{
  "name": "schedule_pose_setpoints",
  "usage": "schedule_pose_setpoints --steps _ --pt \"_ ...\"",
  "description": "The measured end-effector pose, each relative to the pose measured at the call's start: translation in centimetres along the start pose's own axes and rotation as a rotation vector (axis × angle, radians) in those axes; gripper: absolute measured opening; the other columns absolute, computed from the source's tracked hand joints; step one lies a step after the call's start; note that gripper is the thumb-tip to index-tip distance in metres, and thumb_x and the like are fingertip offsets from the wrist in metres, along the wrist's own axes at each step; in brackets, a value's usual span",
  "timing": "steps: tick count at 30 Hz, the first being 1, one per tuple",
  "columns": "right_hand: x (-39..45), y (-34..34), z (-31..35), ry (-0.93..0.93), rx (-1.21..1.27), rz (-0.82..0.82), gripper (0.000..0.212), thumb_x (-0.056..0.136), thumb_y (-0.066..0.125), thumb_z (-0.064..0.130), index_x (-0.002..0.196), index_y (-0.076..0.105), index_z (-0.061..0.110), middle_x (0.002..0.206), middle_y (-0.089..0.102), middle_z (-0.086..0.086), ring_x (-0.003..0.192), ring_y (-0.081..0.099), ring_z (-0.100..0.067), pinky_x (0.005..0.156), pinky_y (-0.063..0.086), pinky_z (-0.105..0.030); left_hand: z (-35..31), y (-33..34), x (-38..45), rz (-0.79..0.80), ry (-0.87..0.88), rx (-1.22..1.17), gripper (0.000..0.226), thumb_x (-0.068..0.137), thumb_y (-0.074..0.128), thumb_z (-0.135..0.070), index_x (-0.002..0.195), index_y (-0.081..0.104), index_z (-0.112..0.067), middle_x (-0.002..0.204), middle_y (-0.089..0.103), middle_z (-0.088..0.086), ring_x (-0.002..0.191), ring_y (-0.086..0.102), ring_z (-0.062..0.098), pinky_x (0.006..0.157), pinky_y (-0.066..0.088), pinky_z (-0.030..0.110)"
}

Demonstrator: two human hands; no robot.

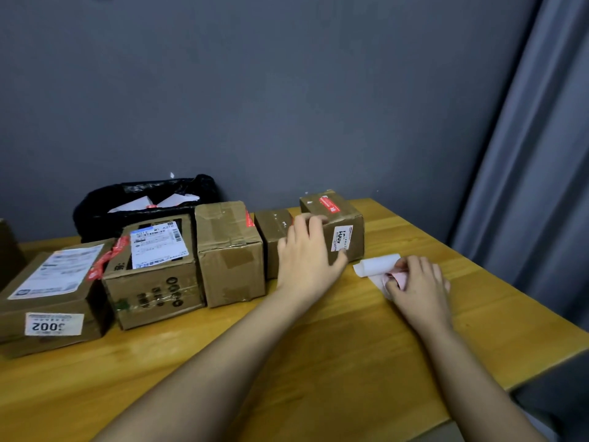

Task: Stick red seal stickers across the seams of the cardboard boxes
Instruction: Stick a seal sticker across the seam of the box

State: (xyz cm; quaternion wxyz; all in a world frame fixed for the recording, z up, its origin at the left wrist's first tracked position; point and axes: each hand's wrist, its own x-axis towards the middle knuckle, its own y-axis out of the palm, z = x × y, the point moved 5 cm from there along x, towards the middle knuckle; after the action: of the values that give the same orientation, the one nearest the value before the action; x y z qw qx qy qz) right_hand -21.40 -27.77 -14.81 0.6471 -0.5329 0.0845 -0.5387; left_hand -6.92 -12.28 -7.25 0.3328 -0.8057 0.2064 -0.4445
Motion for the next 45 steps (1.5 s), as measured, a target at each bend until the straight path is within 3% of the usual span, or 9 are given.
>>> schedule_pose_setpoints --steps 7,10,15,18,20,24,30,39,45 --pt "-0.8 -0.4 1.5 -0.072 -0.110 -0.069 0.043 0.075 0.048 0.044 0.107 0.060 0.018 0.107 0.060 -0.002 0.108 0.052 -0.026 0.107 0.026 -0.051 1.5 -0.2 -1.8 0.085 0.127 0.153 0.054 0.087 0.056 -0.044 0.134 0.041 -0.022 0.138 0.038 0.001 0.131 0.036 0.019 0.106 0.028 0.036" --pt "-0.9 -1.0 2.1 -0.137 -0.140 -0.141 0.048 0.075 0.041 0.049 0.103 0.063 0.017 0.104 0.061 -0.001 0.106 0.053 -0.024 0.108 0.024 -0.052 1.6 -0.5 -2.1 0.091 0.247 0.300 0.054 0.079 0.064 -0.042 0.124 0.053 -0.014 0.127 0.050 0.008 0.121 0.049 0.026 0.105 0.035 0.039" --pt "-1.3 -3.5 7.6 -0.332 0.073 -0.303 0.032 0.083 0.045 0.036 0.102 0.063 0.017 0.103 0.063 0.000 0.099 0.051 -0.020 0.083 0.030 -0.031 1.8 -1.4 -1.8 0.049 0.402 0.551 0.051 0.062 0.073 -0.040 0.101 0.067 -0.008 0.103 0.064 0.013 0.098 0.063 0.029 0.101 0.043 0.043" --pt "-1.1 -2.2 13.7 -0.493 0.096 -0.206 0.034 0.084 0.041 0.030 0.104 0.066 0.016 0.102 0.064 0.000 0.094 0.056 -0.022 0.076 0.039 -0.033 2.7 -3.1 -1.3 -0.009 0.369 0.628 0.046 0.063 0.071 -0.038 0.097 0.066 -0.008 0.101 0.063 0.014 0.096 0.061 0.031 0.104 0.040 0.046" --pt "-0.9 -0.3 16.9 -0.541 0.082 -0.070 0.041 0.087 0.040 0.031 0.118 0.062 0.015 0.119 0.062 -0.001 0.109 0.055 -0.022 0.088 0.044 -0.038 3.5 -4.2 -1.1 -0.055 0.341 0.645 0.042 0.068 0.067 -0.035 0.100 0.064 -0.008 0.103 0.061 0.015 0.097 0.060 0.032 0.105 0.036 0.049" --pt "-0.5 2.7 20.0 -0.526 0.063 0.117 0.047 0.097 0.045 0.026 0.143 0.041 0.014 0.149 0.039 -0.001 0.141 0.030 -0.019 0.112 0.025 -0.035 5.4 -5.9 -1.1 -0.073 0.317 0.646 0.040 0.074 0.045 -0.032 0.103 0.062 -0.010 0.107 0.061 0.015 0.101 0.059 0.032 0.105 0.030 0.051" --pt "-0.5 5.0 20.4 -0.416 -0.071 0.170 0.052 0.099 0.038 0.044 0.147 0.032 0.027 0.158 0.024 0.003 0.147 0.014 -0.018 0.114 0.019 -0.036 7.6 -6.9 -1.6 -0.026 0.361 0.565 0.045 0.082 0.037 -0.031 0.116 0.060 -0.013 0.118 0.061 0.013 0.104 0.060 0.030 0.102 0.042 0.047" --pt "-1.1 4.8 20.7 -0.310 0.159 -0.057 0.034 0.084 0.066 0.029 0.116 0.065 0.016 0.132 0.052 -0.005 0.125 0.043 -0.026 0.090 0.049 -0.046 8.5 -7.9 -2.3 -0.067 0.348 0.458 0.048 0.083 0.037 -0.035 0.123 0.056 -0.014 0.124 0.056 0.013 0.109 0.058 0.028 0.104 0.039 0.045" --pt "-1.9 -1.0 18.4 -0.346 0.231 -0.372 0.027 0.081 0.068 0.030 0.105 0.072 0.018 0.115 0.061 -0.001 0.111 0.046 -0.023 0.082 0.049 -0.039 7.5 -7.6 -2.8 -0.099 0.310 0.326 0.055 0.082 0.041 -0.041 0.130 0.050 -0.015 0.135 0.049 0.010 0.126 0.047 0.025 0.114 0.025 0.043"
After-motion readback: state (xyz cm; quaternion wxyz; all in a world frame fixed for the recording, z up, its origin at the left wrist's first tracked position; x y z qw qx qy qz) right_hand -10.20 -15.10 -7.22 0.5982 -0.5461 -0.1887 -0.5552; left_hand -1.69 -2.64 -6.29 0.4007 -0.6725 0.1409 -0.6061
